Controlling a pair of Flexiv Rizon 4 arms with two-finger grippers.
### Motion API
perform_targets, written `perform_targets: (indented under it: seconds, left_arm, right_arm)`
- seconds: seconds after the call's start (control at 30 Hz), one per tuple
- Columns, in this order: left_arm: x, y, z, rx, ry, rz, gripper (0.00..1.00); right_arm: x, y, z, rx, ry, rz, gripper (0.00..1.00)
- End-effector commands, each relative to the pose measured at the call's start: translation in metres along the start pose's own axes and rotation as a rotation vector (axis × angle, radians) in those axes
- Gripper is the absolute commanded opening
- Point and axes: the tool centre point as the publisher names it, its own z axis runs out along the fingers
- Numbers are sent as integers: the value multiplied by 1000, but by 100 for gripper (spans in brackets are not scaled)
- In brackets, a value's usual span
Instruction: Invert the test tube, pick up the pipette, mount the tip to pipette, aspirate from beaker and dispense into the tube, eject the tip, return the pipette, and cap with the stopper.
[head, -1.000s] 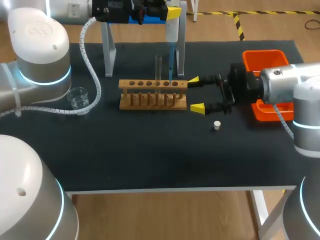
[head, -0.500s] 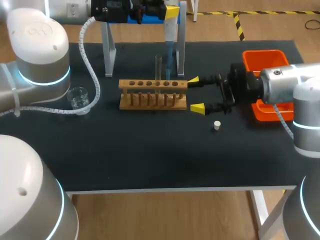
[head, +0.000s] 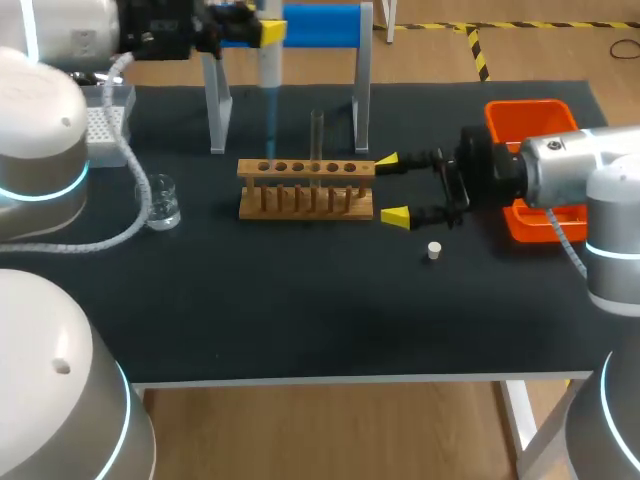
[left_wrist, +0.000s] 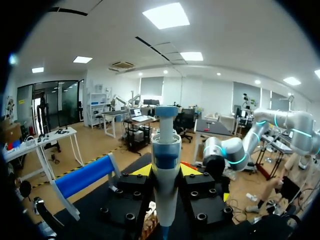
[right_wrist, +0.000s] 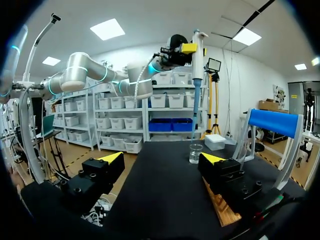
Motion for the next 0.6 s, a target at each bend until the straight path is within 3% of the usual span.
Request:
perform_targets:
  seconds: [0.03,0.6]
  left_arm:
    - [-13,15,-43,13,-41,-7,0]
    - [-76,57,-113,58,-200,-27,0]
  right_arm:
    - [1,1,-1,2,1,1,100]
    - [1,1,-1,2,1,1,100]
